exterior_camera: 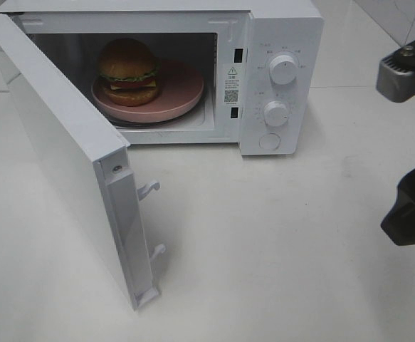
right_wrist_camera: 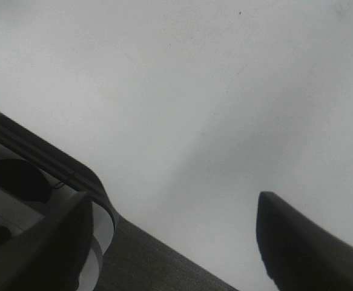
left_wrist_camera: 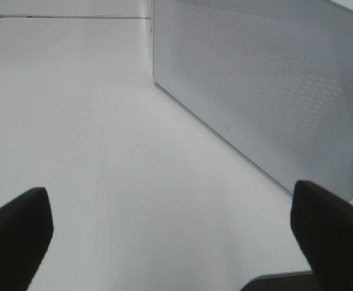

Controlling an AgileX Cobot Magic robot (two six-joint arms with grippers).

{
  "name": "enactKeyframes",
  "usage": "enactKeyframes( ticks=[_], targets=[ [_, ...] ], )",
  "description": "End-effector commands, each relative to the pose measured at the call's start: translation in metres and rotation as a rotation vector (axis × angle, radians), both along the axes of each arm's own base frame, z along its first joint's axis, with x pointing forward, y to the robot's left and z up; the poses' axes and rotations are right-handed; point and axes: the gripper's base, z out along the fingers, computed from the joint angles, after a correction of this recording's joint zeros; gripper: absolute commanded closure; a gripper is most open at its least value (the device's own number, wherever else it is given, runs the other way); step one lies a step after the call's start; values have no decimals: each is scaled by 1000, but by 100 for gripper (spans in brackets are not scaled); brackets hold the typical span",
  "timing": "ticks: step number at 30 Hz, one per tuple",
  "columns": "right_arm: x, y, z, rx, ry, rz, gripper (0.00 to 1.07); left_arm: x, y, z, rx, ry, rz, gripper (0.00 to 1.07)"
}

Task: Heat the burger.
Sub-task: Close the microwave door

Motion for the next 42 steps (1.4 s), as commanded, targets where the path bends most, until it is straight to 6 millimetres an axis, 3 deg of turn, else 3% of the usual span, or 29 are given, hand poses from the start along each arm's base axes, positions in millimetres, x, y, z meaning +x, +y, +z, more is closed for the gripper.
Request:
enactKeyframes(
  ticks=[1,5,7,10,12,20,31,42],
  targets=[
    [-13,-10,5,-8,1,-13,34,-2,0,1,-1,-30,-7,4],
    [-25,-18,9,-3,-7,-17,34,-2,0,1,-1,-30,-7,4],
    [-43,-30,10,30,-47,-22,34,-2,0,1,-1,-30,-7,4],
    [-47,-33,10,36,-58,-28,34,-2,0,1,-1,-30,-7,4],
    [-61,-46,5,59,-90,-83,34,-2,0,1,-1,-30,-7,4],
    [-77,-72,-11,74,-158,-264,34,-2,0,1,-1,-30,-7,4],
    [-99,-86,-22,180,-363,-428,34,-2,0,1,-1,-30,-7,4],
    [-130,-94,-16,239,-566,-517,34,-2,0,1,-1,-30,-7,4]
  ],
)
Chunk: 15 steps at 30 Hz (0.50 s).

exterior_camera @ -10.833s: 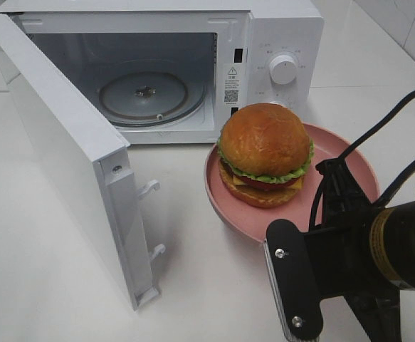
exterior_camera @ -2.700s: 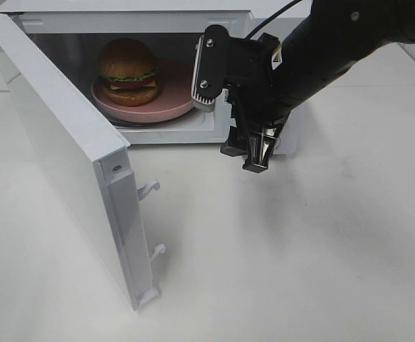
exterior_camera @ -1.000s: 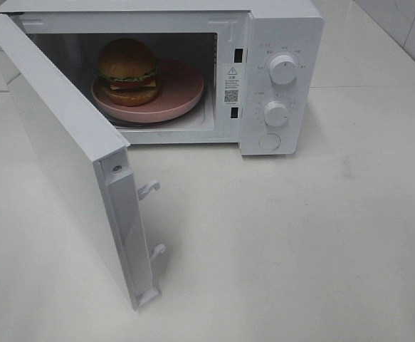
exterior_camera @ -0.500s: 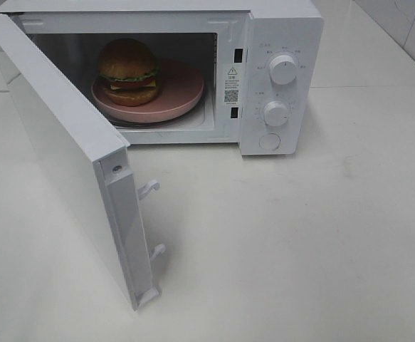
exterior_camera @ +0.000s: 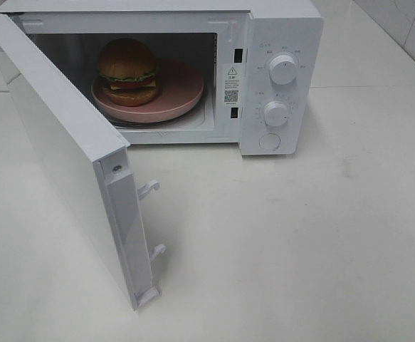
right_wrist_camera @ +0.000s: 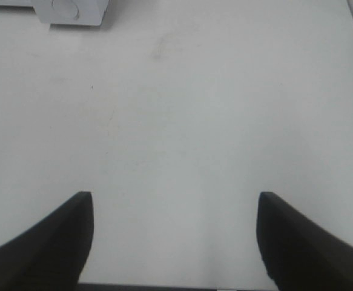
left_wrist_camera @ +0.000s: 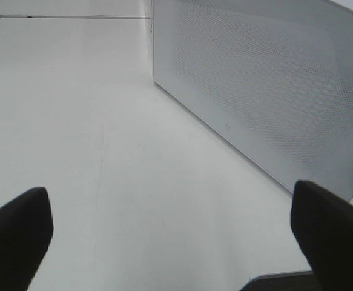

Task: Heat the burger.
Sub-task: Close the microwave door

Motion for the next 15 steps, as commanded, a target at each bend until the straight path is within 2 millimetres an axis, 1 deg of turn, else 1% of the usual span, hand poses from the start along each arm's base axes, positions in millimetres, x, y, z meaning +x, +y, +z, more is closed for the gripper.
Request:
enactKeyframes(
  ticks=[1,3,4,8,9,10,15],
  targets=[
    [-6,-1,0,6,-49,-18,34,-2,0,1,-1,-30,-7,4],
    [-14,-2,1,13,-103,-19,34,-2,0,1,-1,-30,-7,4],
    [-14,-2,1,13,-103,-19,34,-2,0,1,-1,-30,-7,4],
    [-27,-3,1,21,-191,-18,34,-2,0,1,-1,-30,-7,4],
    [-27,-3,1,21,-191,-18,34,-2,0,1,-1,-30,-7,4],
    [-33,-3,0,25,-228,-18,34,-2,0,1,-1,-30,-7,4],
    [-32,-4,0,24,-224,-20,34,-2,0,1,-1,-28,-7,4]
  ],
)
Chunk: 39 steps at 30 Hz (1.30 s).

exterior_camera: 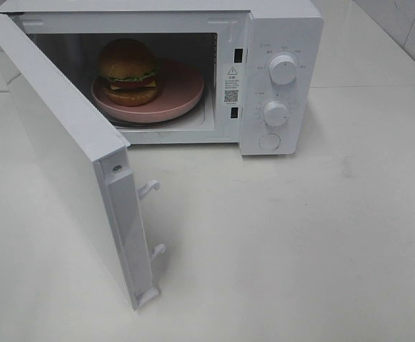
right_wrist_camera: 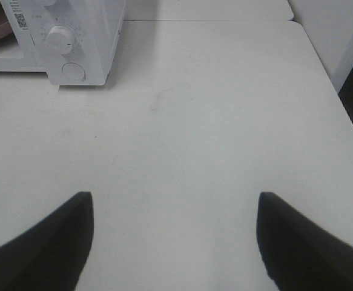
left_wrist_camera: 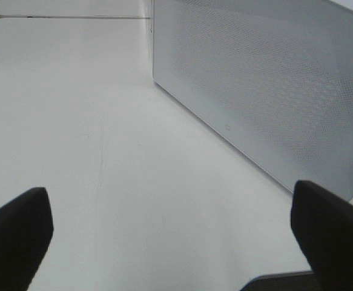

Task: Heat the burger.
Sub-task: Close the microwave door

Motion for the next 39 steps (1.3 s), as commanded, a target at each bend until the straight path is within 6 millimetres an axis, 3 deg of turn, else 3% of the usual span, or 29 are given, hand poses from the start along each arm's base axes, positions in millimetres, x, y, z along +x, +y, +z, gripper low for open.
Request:
enactKeyframes(
  ticks=[1,39],
  targets=[
    [-3,0,-1,5,-33,-8,34,-2,0,1,-2,-28,-8,4],
    [-3,0,-1,5,-33,-8,35,-2,0,1,-1,-27,-7,4]
  ],
)
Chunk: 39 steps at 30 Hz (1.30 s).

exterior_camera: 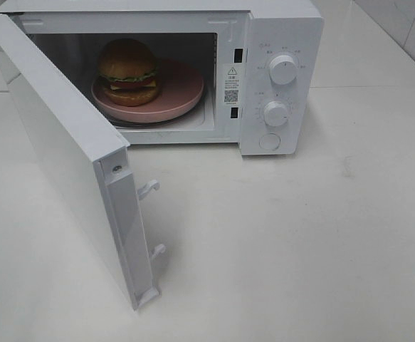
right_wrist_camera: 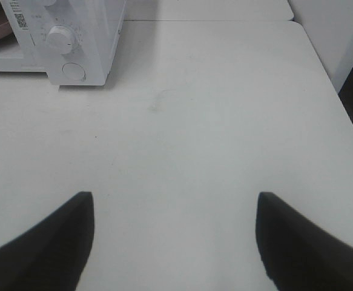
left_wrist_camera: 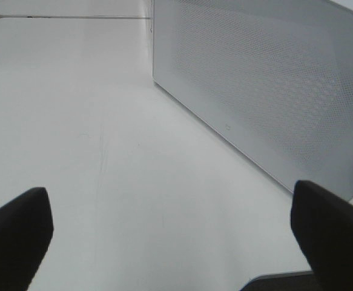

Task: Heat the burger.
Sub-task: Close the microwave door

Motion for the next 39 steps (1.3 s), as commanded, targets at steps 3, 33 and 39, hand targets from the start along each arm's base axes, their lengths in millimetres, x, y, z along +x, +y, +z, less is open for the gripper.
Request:
enactKeyframes(
  ticks=[3,33,39],
  targets=[
    [-3,0,-1,5,-33,-8,35,-2,0,1,-1,-27,-7,4],
    [-3,0,-1,5,-33,-8,35,64,1,28,-28,-27,28,48],
    [-3,0,-1,5,-33,-8,35,89,2,24,-29,29,39,71]
  ],
)
